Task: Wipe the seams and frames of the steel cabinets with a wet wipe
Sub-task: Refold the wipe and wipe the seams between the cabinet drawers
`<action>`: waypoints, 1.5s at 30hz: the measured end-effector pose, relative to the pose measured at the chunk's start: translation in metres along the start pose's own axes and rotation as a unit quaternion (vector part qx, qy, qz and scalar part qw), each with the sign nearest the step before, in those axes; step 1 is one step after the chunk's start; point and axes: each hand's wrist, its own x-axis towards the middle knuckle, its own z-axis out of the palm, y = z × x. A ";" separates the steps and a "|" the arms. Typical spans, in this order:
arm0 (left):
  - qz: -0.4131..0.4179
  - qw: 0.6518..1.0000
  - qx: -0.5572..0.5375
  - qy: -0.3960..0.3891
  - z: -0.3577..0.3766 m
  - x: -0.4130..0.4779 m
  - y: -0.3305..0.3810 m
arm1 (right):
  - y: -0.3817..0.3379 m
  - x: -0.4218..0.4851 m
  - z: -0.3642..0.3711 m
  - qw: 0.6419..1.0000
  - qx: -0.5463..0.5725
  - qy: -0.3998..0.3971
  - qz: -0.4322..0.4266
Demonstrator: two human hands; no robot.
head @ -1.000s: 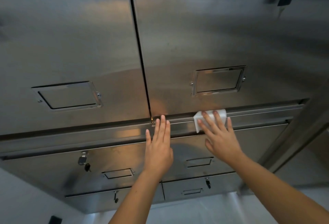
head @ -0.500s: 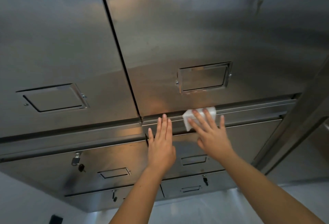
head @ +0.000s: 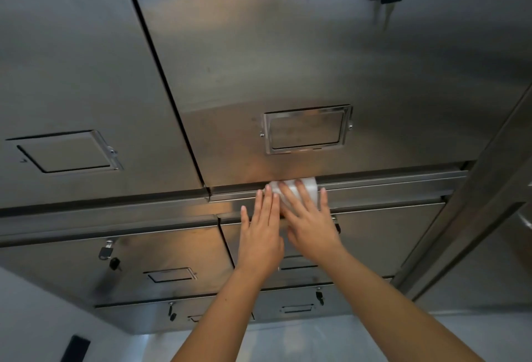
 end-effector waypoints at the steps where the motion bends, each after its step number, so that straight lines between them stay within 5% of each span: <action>1: -0.003 1.000 -0.008 -0.026 0.002 0.000 0.001 | 0.013 -0.006 0.002 1.000 -0.005 0.004 -0.004; 7: -0.030 0.999 0.005 -0.039 0.005 0.005 0.025 | 0.096 -0.049 0.004 0.999 -0.013 0.033 0.034; 15: 0.013 0.999 0.042 0.030 0.022 0.017 0.060 | 0.075 -0.042 0.008 0.997 0.027 0.045 0.057; 19: 0.021 0.998 0.055 0.035 0.027 0.025 0.076 | 0.113 -0.051 0.009 0.999 -0.014 0.040 0.004; 25: 0.035 0.997 0.047 0.053 0.038 0.036 0.097 | 0.178 -0.087 0.006 0.997 -0.031 0.023 0.063; 34: 0.046 0.992 0.043 0.108 0.054 0.044 0.129 | 0.128 -0.064 0.006 0.998 -0.001 0.031 0.052; 45: 0.058 0.986 0.072 0.141 0.055 0.048 0.139 | 0.228 -0.107 0.001 0.996 -0.044 -0.006 0.072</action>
